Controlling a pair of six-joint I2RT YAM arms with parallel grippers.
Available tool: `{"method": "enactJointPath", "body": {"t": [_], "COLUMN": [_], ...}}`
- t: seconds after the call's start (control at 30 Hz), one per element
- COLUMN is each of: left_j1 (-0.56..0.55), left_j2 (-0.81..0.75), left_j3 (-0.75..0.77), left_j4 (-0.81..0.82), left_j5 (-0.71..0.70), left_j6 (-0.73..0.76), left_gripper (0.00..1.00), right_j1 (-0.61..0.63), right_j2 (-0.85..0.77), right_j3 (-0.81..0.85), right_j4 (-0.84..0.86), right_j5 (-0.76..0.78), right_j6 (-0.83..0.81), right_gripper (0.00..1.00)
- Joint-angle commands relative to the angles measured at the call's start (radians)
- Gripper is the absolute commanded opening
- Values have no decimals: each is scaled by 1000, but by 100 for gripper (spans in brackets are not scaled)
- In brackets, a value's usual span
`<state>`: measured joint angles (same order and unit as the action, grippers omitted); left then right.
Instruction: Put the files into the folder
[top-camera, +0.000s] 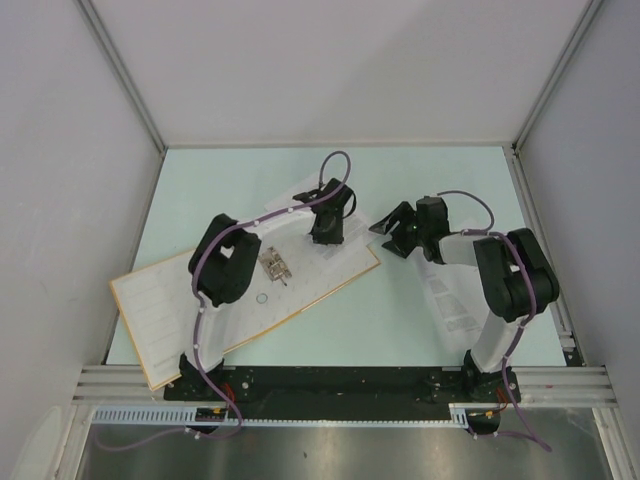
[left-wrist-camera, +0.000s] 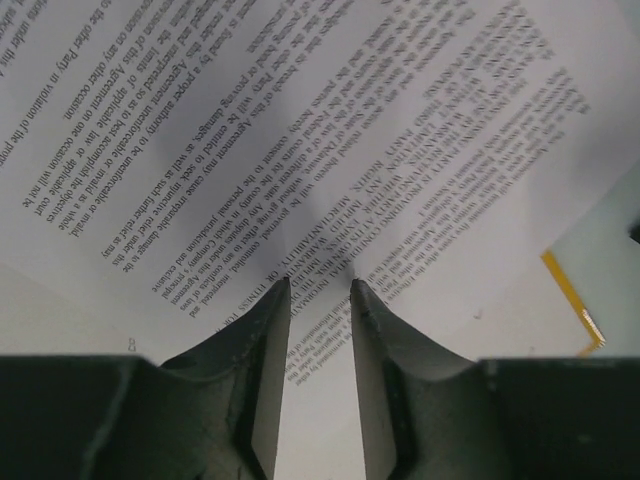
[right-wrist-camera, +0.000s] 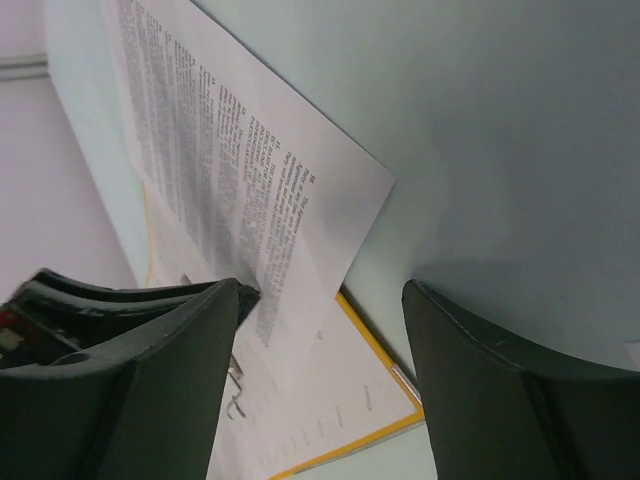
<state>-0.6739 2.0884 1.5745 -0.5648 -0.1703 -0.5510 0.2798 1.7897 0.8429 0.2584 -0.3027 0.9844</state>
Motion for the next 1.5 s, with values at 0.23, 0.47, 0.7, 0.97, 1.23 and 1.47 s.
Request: {"method": "enactJointPath", "body": {"t": [0.23, 0.47, 0.7, 0.97, 1.23, 1.47], "left_j1": [27, 28, 28, 27, 20, -23], "left_j2": [-28, -39, -41, -36, -86, -165], "left_j3": [-151, -183, -186, -182, -287, -375], "left_j4": [163, 184, 184, 169, 207, 210], "left_j5": [64, 92, 114, 163, 210, 207], "left_j6": [-69, -59, -49, 46, 46, 82], "left_gripper": [18, 15, 13, 12, 13, 13], "right_j1": [48, 50, 38, 39, 143, 232], "right_j2": [112, 151, 163, -10, -114, -269], "right_j3": [-136, -145, -150, -108, -119, -252], "right_j4": [264, 372, 508, 222, -25, -48], "right_j5": [70, 56, 25, 40, 94, 60], "right_j6": [226, 183, 114, -274, -412, -308], "right_gripper": [68, 67, 72, 81, 71, 61]}}
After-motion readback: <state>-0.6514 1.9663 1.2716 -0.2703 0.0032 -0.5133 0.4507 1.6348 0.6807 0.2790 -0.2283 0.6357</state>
